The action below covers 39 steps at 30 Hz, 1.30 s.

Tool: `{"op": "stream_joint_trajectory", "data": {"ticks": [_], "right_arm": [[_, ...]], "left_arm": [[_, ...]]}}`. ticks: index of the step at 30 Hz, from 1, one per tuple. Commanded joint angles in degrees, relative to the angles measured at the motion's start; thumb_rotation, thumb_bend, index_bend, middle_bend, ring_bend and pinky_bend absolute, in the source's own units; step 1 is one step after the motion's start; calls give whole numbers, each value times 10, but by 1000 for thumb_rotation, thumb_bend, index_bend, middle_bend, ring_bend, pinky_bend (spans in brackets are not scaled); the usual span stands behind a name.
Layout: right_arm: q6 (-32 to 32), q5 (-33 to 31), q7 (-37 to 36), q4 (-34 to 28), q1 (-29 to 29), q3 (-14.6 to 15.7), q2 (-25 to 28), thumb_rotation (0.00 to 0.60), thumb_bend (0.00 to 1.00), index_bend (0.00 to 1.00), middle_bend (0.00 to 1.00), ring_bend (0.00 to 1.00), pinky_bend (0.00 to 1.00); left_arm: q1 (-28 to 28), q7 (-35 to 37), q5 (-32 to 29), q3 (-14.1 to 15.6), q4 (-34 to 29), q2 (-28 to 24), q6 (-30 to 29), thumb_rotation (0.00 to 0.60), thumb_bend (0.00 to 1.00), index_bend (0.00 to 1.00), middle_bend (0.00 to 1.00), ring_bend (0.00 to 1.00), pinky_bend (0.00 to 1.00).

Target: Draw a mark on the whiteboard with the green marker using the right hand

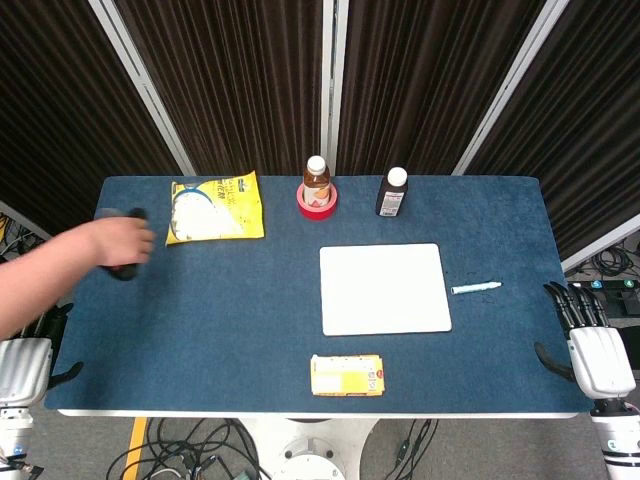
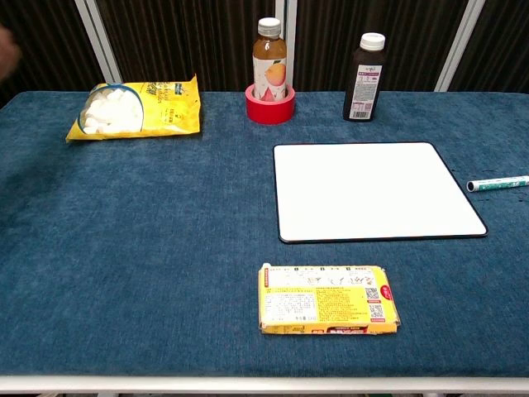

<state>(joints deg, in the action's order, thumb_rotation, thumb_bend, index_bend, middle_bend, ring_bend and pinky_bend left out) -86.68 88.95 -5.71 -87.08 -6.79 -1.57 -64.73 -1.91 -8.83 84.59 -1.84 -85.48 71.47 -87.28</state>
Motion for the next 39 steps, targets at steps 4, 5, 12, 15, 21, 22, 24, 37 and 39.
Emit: {"op": "stream_joint_trajectory", "data": {"ticks": [4,5,12,15,21,22,24,37,39], "right_arm": [[5,-4,6,-1,-2,-6,-3,600,206,12,80,0,0],[7,-5,6,0,-3,-7,-3,600,206,12,86,0,0],[80,-41,46,36,-53,-39,-43,600,206,89,234,3,5],[134,-55,71,83,-93,-51,-77,600,207,165,267,31,21],[252,-83,88,221,-173,-64,-168,600,207,259,315,64,23],[266,-85,88,242,-182,-63,-180,600,207,269,321,66,23],[288,-85,85,282,-198,-62,-205,600,208,287,329,70,23],[341,-54,33,480,-251,-30,-322,600,208,423,409,155,37],[341,-50,25,495,-254,-26,-330,600,209,430,414,164,37]], "left_arm": [[-1,0,-6,0,-6,-1,6,600,104,159,55,15,0],[-1,0,-6,0,-8,-2,7,600,104,159,55,15,0],[-3,9,-6,0,-17,-2,12,600,103,159,55,14,0],[-3,13,-7,1,-18,-2,14,600,104,159,55,15,0],[0,15,-20,1,-23,-5,20,600,104,159,55,15,0],[-1,15,-21,1,-25,-5,22,600,104,159,55,15,0],[-1,15,-23,1,-27,-6,24,600,104,159,55,15,0],[-4,9,-35,-1,-38,-12,36,600,104,159,55,14,0],[-4,9,-37,-1,-39,-12,37,600,104,159,55,14,0]]}}
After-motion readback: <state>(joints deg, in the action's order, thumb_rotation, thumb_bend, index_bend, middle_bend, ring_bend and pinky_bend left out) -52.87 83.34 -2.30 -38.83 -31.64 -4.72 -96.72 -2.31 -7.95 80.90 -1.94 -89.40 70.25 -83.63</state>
